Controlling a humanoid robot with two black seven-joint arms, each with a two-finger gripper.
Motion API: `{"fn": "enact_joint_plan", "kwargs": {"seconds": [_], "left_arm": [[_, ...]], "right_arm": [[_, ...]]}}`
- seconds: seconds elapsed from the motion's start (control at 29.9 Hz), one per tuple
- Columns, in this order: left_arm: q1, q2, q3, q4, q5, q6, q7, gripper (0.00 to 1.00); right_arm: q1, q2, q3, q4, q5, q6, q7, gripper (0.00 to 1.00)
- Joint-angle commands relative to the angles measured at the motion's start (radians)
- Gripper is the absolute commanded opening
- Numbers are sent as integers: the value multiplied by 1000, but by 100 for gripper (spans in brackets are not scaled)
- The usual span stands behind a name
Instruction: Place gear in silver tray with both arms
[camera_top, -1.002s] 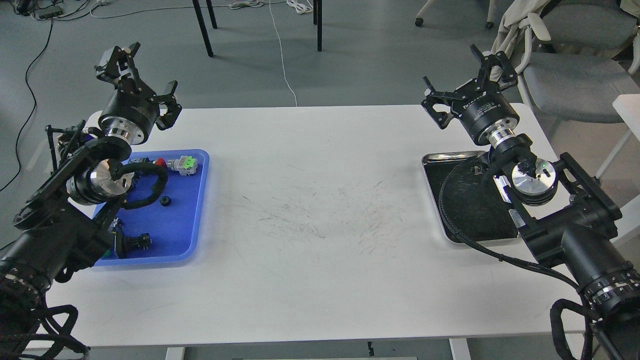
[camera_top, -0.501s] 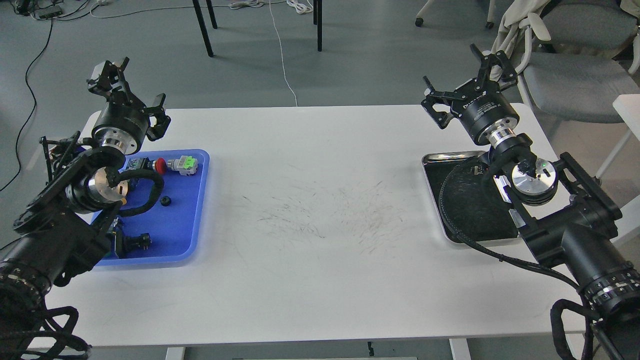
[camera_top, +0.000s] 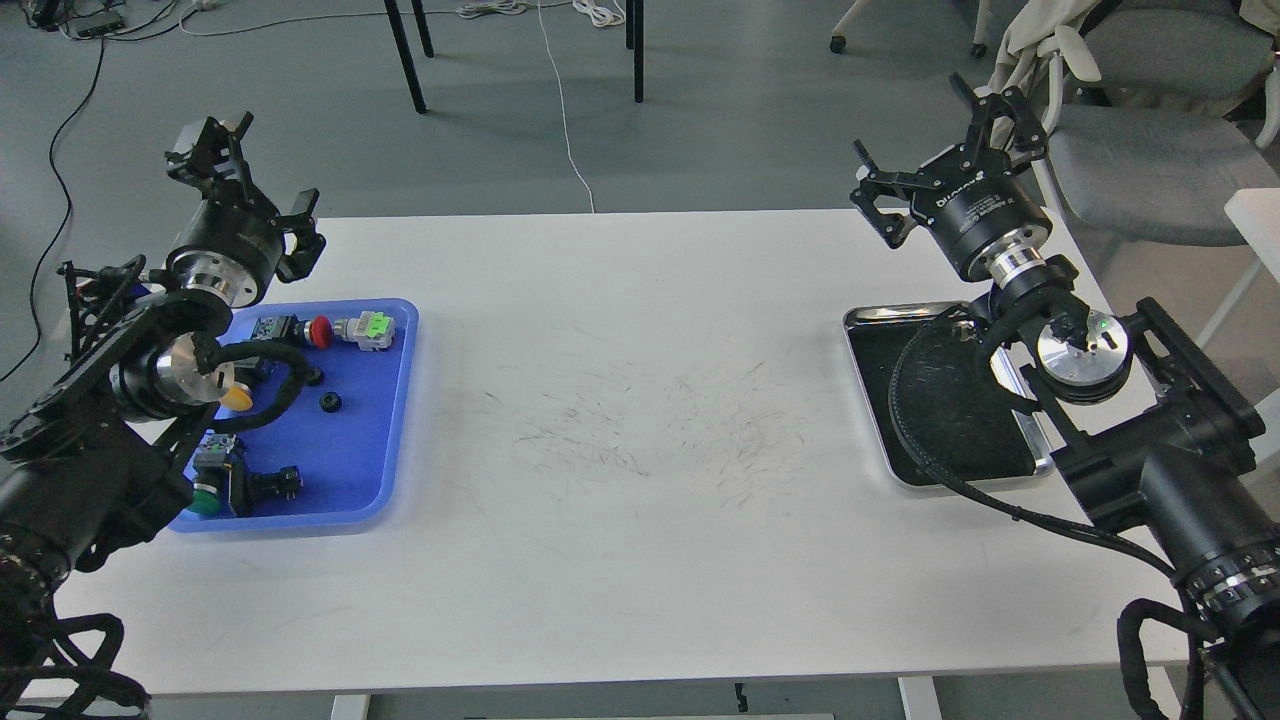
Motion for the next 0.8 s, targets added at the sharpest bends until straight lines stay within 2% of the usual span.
{"fn": "enact_joint_plan", "kwargs": {"seconds": [0.0, 0.13, 0.23, 0.3, 0.43, 0.57, 0.67, 0.77], "left_arm": [[-15, 38, 51, -8, 1, -31, 6, 98], [-22, 118, 92, -93, 27, -36, 29, 98], [-25, 190, 154, -159, 93, 7, 41, 98], [-28, 243, 186, -205, 154, 32, 68, 98], [-13, 409, 223, -387, 205, 26, 110, 98], [-12, 625, 342, -569, 206, 7, 121, 98], [-13, 753, 378, -665, 209, -8, 124, 98], [-13, 865, 379, -702, 238, -109, 125, 98]], "right_arm": [[23, -15, 6, -4, 0, -26, 2, 100], [31, -16, -6, -1, 0, -29, 2, 100], [32, -21, -6, -2, 0, -29, 3, 100], [31, -22, -8, -4, 0, -29, 3, 100], [31, -24, -35, -17, -3, -23, 3, 100], [32, -32, -42, -34, -3, -17, 5, 100], [37, -32, -51, -31, -3, -24, 5, 100], [49, -30, -57, -31, -6, -35, 3, 100]]}}
